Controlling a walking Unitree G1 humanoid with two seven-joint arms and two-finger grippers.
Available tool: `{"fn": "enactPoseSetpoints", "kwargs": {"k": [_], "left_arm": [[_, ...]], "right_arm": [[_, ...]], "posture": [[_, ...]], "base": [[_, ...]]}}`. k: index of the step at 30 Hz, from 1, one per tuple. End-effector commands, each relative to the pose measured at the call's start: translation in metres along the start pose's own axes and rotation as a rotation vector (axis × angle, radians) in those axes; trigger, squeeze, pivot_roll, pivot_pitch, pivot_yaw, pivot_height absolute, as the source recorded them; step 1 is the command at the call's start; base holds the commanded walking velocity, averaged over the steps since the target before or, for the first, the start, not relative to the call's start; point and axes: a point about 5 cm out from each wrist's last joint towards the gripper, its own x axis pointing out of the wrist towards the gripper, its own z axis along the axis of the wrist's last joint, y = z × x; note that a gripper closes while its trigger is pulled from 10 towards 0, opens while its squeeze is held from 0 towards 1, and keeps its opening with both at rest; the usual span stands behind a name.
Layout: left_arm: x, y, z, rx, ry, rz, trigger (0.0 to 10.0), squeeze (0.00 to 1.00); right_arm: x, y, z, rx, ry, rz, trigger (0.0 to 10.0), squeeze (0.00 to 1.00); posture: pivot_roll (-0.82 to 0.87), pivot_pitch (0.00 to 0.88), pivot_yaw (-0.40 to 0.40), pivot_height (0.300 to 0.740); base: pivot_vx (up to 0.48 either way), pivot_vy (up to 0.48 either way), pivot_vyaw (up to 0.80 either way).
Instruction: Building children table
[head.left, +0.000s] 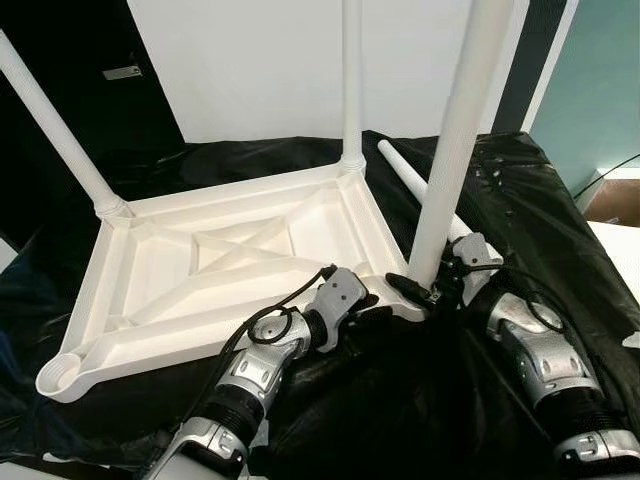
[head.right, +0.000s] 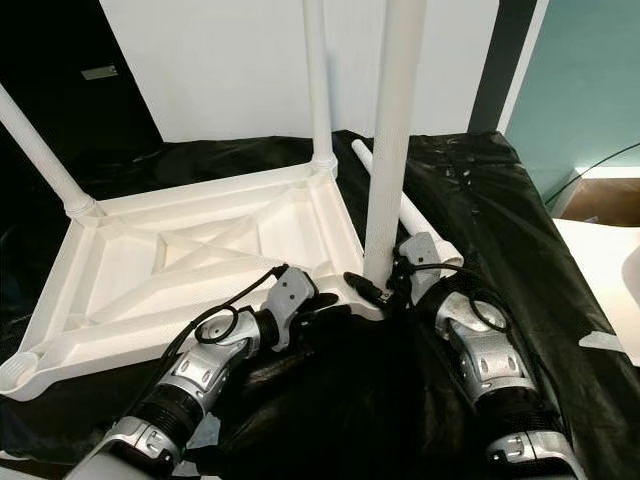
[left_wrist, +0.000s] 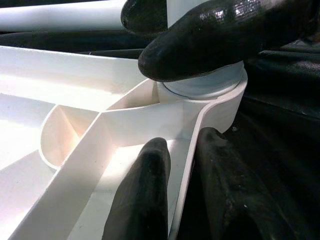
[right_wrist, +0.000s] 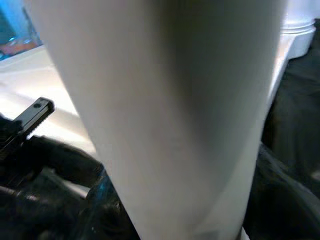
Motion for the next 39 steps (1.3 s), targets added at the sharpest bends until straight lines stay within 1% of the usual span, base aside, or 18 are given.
{"fn": "enactPoseSetpoints", "kwargs": {"k": [1, 4, 5, 6, 8, 9, 11, 12, 21, 22, 23, 24, 25, 31, 32, 35, 36, 39], "left_arm": [[-0.012, -0.013, -0.046, -0.119, 0.188, -0.059, 10.0, 0.00], [-0.012, -0.014, -0.047, -0.122, 0.188, -0.060, 10.0, 0.00], [-0.012, -0.014, -0.047, -0.122, 0.188, -0.060, 10.0, 0.00], [-0.012, -0.015, -0.047, -0.124, 0.188, -0.060, 10.0, 0.00], [-0.013, -0.015, -0.048, -0.124, 0.191, -0.060, 10.0, 0.00], [-0.013, -0.015, -0.048, -0.124, 0.191, -0.060, 10.0, 0.00], [-0.012, -0.015, -0.047, -0.124, 0.189, -0.061, 10.0, 0.00], [-0.012, -0.015, -0.047, -0.124, 0.188, -0.062, 10.0, 0.00], [-0.013, -0.015, -0.048, -0.121, 0.194, -0.067, 10.0, 0.00], [-0.013, -0.015, -0.048, -0.119, 0.195, -0.068, 10.0, 0.00], [-0.013, -0.015, -0.048, -0.119, 0.195, -0.068, 10.0, 0.00], [-0.012, -0.015, -0.048, -0.116, 0.194, -0.067, 10.0, 0.00], [-0.011, -0.015, -0.047, -0.116, 0.189, -0.064, 10.0, 0.00], [-0.011, -0.016, -0.046, -0.136, 0.169, -0.062, 10.0, 0.00], [-0.011, -0.016, -0.045, -0.149, 0.144, -0.063, 10.0, 0.51], [-0.011, -0.016, -0.045, -0.149, 0.144, -0.063, 10.0, 0.51], [-0.011, -0.016, -0.044, -0.159, 0.123, -0.060, 10.0, 1.00], [-0.012, -0.015, -0.042, -0.161, 0.105, -0.059, 10.0, 1.00]], "right_arm": [[0.000, 0.006, -0.004, 0.007, 0.030, 0.067, 0.0, 0.00], [0.004, 0.024, -0.010, 0.048, 0.023, 0.051, 0.0, 0.00], [0.004, 0.024, -0.010, 0.048, 0.023, 0.051, 0.0, 0.00], [0.007, 0.028, -0.011, 0.057, 0.004, -0.019, 0.0, 0.00], [0.008, 0.024, -0.014, 0.054, -0.035, -0.372, 0.0, 0.00], [0.008, 0.024, -0.014, 0.054, -0.035, -0.372, 0.0, 0.00], [0.002, 0.024, -0.012, 0.008, -0.083, -0.622, 0.0, 0.00], [0.000, 0.026, -0.010, -0.002, -0.096, -0.666, 0.0, 0.00], [0.002, 0.023, -0.007, -0.005, -0.110, -0.732, 0.0, 0.00], [0.006, 0.025, -0.006, -0.001, -0.105, -0.705, 4.2, 0.00], [0.006, 0.025, -0.006, -0.001, -0.105, -0.705, 4.2, 0.00], [0.010, 0.028, -0.005, 0.012, -0.109, -0.656, 10.0, 0.00], [0.012, 0.030, -0.004, 0.030, -0.115, -0.614, 10.0, 1.00], [0.015, 0.034, -0.005, 0.038, -0.106, -0.582, 10.0, 1.00], [0.015, 0.037, -0.007, 0.030, -0.095, -0.578, 10.0, 0.00], [0.015, 0.037, -0.007, 0.030, -0.095, -0.578, 10.0, 0.00], [0.015, 0.039, -0.009, 0.026, -0.086, -0.574, 10.0, 0.00], [0.014, 0.041, -0.011, 0.020, -0.081, -0.570, 10.0, 0.00]], "posture": [[-0.04, 0.000, 0.068, 0.740], [-0.04, 0.000, 0.067, 0.740], [-0.04, 0.000, 0.067, 0.740], [-0.04, 0.000, 0.067, 0.740], [-0.04, 0.000, 0.065, 0.740], [-0.04, 0.000, 0.065, 0.740], [-0.03, 0.000, 0.067, 0.740], [-0.03, 0.000, 0.067, 0.740], [-0.04, 0.000, 0.074, 0.740], [-0.04, 0.000, 0.070, 0.740], [-0.04, 0.000, 0.070, 0.740], [-0.04, 0.000, 0.064, 0.740], [-0.04, 0.000, 0.061, 0.740], [-0.04, 0.000, 0.059, 0.740], [-0.04, 0.000, 0.059, 0.740], [-0.04, 0.000, 0.059, 0.740], [-0.04, 0.000, 0.059, 0.740], [-0.04, 0.000, 0.062, 0.740]], "base": [[0.000, 0.000, 0.00], [0.000, 0.000, 0.00], [0.000, 0.000, 0.00], [0.000, 0.000, 0.00], [0.000, 0.000, 0.00], [0.000, 0.000, 0.00], [0.000, 0.000, 0.00], [0.000, 0.000, 0.00], [0.000, 0.000, 0.00], [0.000, 0.000, 0.00], [0.000, 0.000, 0.00], [0.000, 0.000, 0.00], [0.000, 0.000, 0.00], [0.000, 0.000, 0.00], [0.000, 0.000, 0.00], [0.000, 0.000, 0.00], [0.000, 0.000, 0.00], [0.000, 0.000, 0.00]]}}
